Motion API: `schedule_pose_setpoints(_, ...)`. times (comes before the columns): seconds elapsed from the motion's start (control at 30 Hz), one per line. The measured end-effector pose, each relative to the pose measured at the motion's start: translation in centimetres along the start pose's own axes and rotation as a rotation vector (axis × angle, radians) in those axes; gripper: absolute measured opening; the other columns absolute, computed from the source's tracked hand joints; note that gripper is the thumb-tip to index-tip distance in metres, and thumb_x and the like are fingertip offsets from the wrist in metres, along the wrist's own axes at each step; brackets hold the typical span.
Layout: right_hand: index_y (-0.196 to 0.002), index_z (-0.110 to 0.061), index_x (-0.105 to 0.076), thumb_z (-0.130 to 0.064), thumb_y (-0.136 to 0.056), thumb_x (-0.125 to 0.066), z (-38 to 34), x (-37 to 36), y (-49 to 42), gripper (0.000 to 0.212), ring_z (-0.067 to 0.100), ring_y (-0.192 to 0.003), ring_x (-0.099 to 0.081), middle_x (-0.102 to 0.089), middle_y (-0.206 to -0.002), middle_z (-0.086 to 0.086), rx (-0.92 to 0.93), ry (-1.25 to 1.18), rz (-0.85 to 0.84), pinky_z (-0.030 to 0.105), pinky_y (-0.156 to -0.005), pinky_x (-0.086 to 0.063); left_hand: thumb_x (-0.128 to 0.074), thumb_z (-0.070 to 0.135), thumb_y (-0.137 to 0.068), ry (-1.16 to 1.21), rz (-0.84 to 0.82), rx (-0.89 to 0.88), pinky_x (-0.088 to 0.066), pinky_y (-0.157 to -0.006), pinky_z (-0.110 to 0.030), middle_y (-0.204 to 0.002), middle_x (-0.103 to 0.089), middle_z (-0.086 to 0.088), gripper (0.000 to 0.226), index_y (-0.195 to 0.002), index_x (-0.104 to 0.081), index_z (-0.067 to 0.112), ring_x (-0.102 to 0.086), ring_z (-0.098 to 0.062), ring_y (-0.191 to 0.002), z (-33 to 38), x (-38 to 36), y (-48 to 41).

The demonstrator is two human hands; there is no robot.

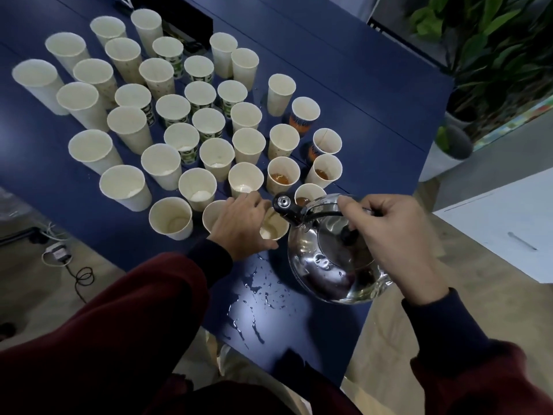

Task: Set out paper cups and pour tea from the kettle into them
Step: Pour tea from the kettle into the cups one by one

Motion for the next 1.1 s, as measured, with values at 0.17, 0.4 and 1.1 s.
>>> schedule_pose_setpoints(0.17, -0.063, 0.008, -0.056, -0.035, -0.087, -0.072, -0.1, 0.3, 0.1, 0.052, 0.01, -0.049, -0.03, -0.039, -0.058, 0.022, 0.025, 0.011, -0.023, 0.018, -0.046, -0.03, -0.081, 0.067, -0.061, 0.012, -0.017, 0.063, -0.039, -0.086, -0.042, -0.113, -0.058, -0.003, 0.077, -0.116, -0.061, 0.017, -0.055, -0.027, -0.106, 0.0, 0.1, 0.0)
schedule_pose_setpoints(0.4, -0.06, 0.006, -0.057, -0.036, -0.087, -0.073, 0.5, 0.8, 0.3, 0.052, 0.011, -0.047, -0.031, -0.034, -0.048, 0.003, 0.032, 0.022, -0.022, 0.018, -0.045, -0.03, -0.078, 0.069, -0.061, -0.007, 0.002, 0.064, -0.04, -0.084, -0.041, -0.111, -0.059, 0.0, 0.076, -0.119, -0.061, 0.023, -0.055, -0.025, -0.104, 0.0, -0.3, 0.0)
schedule_pose_setpoints(1.1, -0.052, -0.006, -0.06, -0.037, -0.089, -0.072, 0.7, 2.3, 0.0, 0.05, 0.009, -0.042, -0.034, -0.037, -0.038, -0.008, 0.045, -0.059, -0.048, 0.017, -0.044, -0.029, -0.086, 0.06, -0.056, 0.014, 0.07, 0.004, -0.033, -0.072, -0.033, -0.106, -0.062, -0.006, 0.076, -0.117, -0.064, 0.019, -0.059, -0.029, -0.094, 0.1, -0.1, 0.5)
Point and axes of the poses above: each hand's wrist, its own y-axis away from the middle knuckle, its own x-axis out of the back of the hand, z = x × y, the point moved 2 cm from there along -y, towards the middle knuckle
